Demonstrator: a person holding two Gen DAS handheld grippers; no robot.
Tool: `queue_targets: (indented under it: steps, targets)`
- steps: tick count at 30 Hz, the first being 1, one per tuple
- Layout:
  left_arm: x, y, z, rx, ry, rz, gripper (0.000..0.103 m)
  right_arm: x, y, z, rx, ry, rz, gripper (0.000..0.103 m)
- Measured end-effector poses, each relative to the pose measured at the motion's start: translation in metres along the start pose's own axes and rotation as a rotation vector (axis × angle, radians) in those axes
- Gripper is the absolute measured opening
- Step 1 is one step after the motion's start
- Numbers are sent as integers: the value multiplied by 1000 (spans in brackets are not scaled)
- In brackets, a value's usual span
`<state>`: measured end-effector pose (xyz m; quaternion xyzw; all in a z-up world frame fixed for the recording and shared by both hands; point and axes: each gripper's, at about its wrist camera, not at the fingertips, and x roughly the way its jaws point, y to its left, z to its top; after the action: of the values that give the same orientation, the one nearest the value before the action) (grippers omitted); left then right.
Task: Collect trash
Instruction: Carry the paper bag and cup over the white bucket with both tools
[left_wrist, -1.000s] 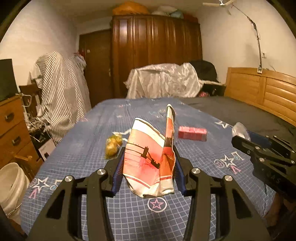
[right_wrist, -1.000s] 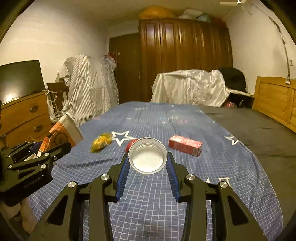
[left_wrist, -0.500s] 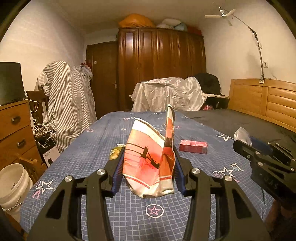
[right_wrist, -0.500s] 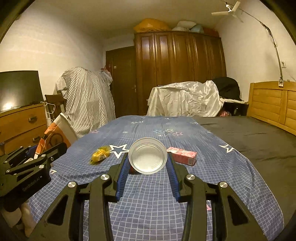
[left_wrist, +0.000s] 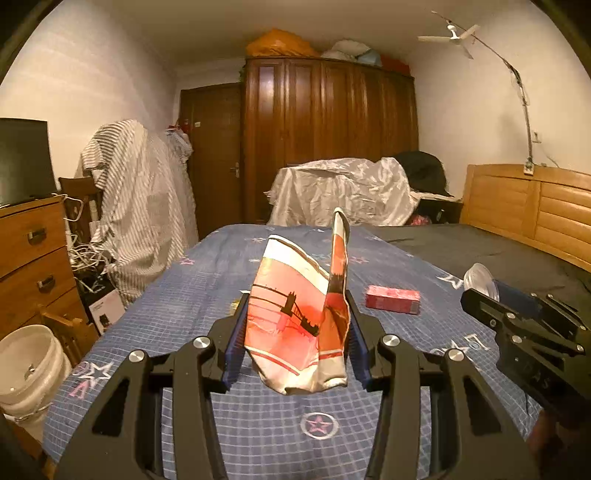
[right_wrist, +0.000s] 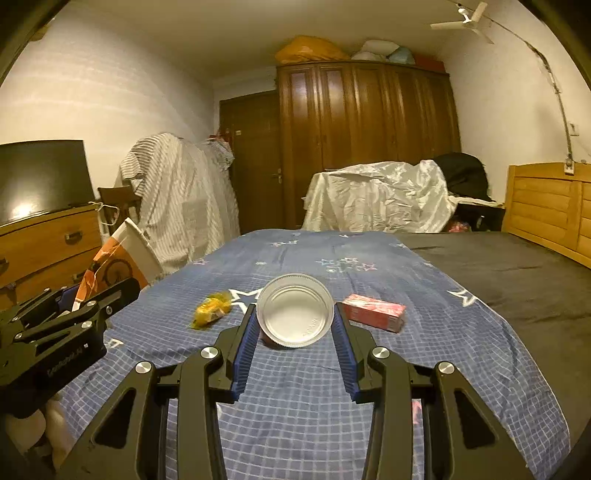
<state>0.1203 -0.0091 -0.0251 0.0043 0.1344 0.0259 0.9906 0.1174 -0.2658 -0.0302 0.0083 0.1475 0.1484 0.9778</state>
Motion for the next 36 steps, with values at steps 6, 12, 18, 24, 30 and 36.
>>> queue_targets:
  steps: [6, 12, 18, 24, 30, 36]
  targets:
    - [-4, 43, 12, -34, 7, 78, 45, 23, 39, 24, -33, 17, 108, 41]
    - [-15, 98, 24, -62, 7, 177, 45, 48, 91, 50, -68, 34, 202, 41]
    - [-30, 155, 31, -105, 23, 277, 45, 70, 159, 74, -114, 46, 297, 41]
    - [-45, 198, 34, -133, 34, 352, 45, 88, 227, 94, -147, 72, 383, 41]
    - [-59, 249, 32, -179, 58, 431, 45, 103, 310, 106, -189, 107, 479, 41]
    - [-74, 292, 29, -215, 79, 503, 45, 115, 384, 117, -237, 139, 558, 41]
